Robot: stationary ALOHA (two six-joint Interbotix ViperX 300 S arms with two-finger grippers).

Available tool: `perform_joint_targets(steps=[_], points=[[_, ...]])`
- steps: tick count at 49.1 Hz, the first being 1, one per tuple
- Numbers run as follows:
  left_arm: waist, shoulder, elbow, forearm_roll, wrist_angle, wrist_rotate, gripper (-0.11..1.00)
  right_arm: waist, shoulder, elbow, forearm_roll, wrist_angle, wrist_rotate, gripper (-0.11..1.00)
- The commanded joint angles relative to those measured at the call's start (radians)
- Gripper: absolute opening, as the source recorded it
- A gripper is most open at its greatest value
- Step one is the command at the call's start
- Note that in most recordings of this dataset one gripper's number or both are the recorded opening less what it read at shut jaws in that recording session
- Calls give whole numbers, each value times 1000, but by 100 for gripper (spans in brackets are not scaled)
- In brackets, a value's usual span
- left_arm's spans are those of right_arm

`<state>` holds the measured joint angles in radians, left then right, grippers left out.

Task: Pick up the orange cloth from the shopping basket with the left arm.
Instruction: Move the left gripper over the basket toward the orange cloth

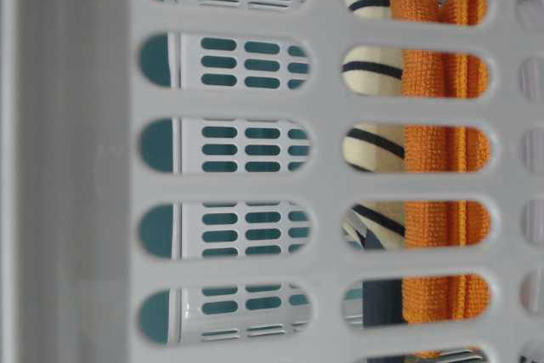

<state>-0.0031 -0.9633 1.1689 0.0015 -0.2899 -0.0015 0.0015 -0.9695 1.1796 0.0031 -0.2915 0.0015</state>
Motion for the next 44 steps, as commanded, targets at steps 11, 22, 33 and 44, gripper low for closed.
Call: perform_joint_targets(steps=[11,22,33,44], points=[[-9,54,-235,41,291,-80,0,3,8,-11,18,23,23,0],[-38,196,-446,43,532,-86,0,3,8,-11,18,31,29,0],[-71,411,-683,43,770,-77,0,3,6,-11,20,38,29,0],[-87,621,-877,43,922,-71,1,3,-3,-11,20,37,29,0]])
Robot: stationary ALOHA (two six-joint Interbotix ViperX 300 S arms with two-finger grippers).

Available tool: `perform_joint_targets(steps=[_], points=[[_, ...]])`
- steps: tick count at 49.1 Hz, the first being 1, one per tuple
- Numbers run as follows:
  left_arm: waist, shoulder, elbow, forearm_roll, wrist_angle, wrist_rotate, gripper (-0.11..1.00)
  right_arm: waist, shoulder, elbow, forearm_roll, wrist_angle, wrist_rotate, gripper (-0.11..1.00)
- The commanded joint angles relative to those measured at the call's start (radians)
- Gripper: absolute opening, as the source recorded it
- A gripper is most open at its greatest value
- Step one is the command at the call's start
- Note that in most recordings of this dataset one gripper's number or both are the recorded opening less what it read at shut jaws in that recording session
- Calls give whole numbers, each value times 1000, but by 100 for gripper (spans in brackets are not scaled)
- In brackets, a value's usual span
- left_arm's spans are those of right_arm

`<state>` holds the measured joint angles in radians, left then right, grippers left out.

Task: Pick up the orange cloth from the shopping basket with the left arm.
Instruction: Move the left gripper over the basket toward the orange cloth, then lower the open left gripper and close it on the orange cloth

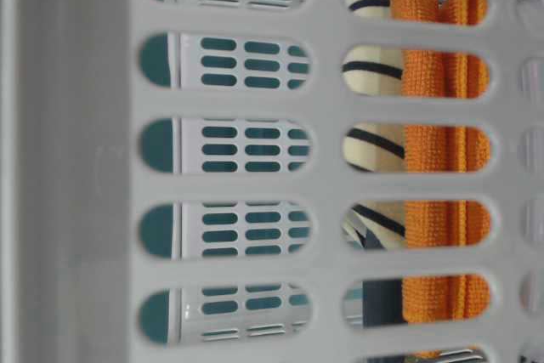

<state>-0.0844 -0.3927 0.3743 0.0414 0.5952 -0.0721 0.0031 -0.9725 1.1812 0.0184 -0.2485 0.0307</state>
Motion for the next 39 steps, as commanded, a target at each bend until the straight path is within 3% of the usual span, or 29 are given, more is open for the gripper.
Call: perform_joint_targets(steps=[1,5,9,18,23,39], points=[[-8,67,-101,3,54,0,1,2,-2,-12,3,-6,0,0],[-9,137,-176,3,130,-8,3,2,-8,-14,5,-5,0,0],[-14,213,-264,3,225,-14,15,2,-15,-14,5,-5,0,0],[-46,356,-408,3,330,3,67,3,-32,-17,6,-5,2,0],[-54,434,-471,3,365,-8,87,3,-43,-20,6,-5,2,0],[-64,617,-526,3,469,-18,90,3,-61,-20,6,23,2,0]])
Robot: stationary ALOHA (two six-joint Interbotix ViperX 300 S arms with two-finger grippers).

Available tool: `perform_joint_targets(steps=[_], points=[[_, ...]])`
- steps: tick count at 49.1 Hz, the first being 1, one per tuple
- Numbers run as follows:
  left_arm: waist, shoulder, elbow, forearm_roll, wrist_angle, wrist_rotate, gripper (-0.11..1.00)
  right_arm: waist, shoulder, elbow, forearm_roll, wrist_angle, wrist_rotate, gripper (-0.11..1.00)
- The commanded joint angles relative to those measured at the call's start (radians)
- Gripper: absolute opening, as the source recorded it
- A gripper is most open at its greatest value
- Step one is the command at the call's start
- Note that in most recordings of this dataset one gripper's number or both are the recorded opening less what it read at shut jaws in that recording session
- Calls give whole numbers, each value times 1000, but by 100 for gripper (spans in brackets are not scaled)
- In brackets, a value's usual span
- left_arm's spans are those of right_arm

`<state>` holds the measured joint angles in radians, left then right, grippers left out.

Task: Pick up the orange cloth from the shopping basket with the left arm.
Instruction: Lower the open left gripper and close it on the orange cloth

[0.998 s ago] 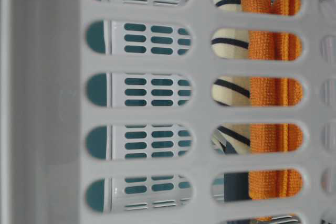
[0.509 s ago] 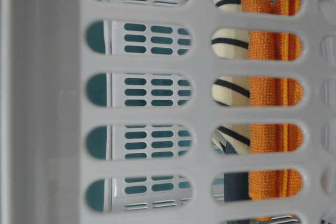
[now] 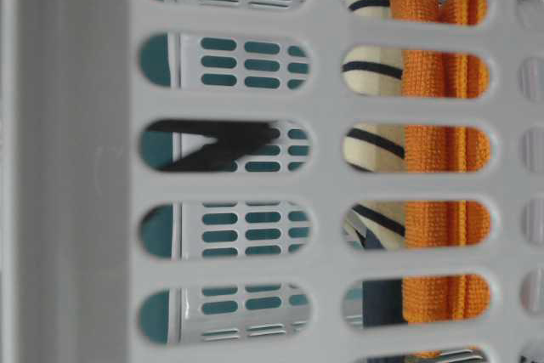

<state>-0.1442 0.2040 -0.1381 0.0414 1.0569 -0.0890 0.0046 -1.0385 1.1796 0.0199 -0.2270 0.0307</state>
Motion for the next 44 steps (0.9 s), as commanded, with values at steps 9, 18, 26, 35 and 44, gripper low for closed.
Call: perform_joint_targets(steps=[9,18,26,35,44], points=[[-8,71,-5,3,9,-17,90,3,-5,-18,5,9,2,0],[-3,80,46,3,3,-46,90,3,-12,-18,5,35,2,0],[-2,74,117,3,-21,-49,90,3,-14,-18,6,43,2,0],[0,61,167,3,-74,-51,90,3,-14,-18,5,43,2,0],[-2,54,187,3,-78,-49,87,3,-14,-18,6,43,3,0]])
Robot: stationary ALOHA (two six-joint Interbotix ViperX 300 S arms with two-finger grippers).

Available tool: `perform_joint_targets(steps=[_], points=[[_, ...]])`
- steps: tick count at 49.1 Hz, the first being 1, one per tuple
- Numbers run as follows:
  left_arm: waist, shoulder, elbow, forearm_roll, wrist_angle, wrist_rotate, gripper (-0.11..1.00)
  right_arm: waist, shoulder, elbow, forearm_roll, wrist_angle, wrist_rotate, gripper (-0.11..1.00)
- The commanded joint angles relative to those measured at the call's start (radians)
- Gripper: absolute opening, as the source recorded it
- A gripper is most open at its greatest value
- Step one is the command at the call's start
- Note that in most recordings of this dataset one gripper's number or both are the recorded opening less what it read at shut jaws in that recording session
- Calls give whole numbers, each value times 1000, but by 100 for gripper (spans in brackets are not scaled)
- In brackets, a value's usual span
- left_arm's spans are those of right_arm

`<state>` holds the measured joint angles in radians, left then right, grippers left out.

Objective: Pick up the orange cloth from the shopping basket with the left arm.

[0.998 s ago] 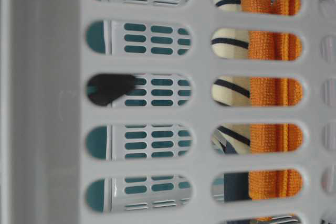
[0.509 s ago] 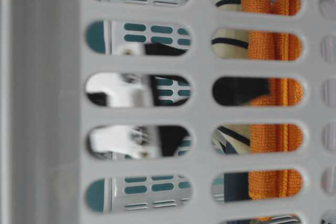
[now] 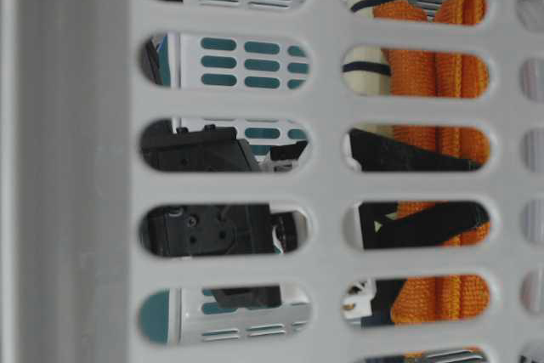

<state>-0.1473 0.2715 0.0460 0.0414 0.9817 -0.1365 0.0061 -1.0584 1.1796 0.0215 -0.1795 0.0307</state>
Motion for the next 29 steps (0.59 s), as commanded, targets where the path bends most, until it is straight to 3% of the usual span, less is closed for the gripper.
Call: perform_joint_targets(steps=[1,7,16,18,29], points=[[2,-14,3,3,-3,0,86,2,6,-18,5,-3,2,0],[0,-17,-9,3,3,6,68,2,6,-18,5,-5,2,0],[2,-57,-35,5,11,17,19,2,6,-17,5,-5,2,0],[5,-67,-46,3,21,18,12,2,6,-17,5,-5,2,0],[5,-106,-193,5,169,21,11,2,6,-15,5,-5,2,0]])
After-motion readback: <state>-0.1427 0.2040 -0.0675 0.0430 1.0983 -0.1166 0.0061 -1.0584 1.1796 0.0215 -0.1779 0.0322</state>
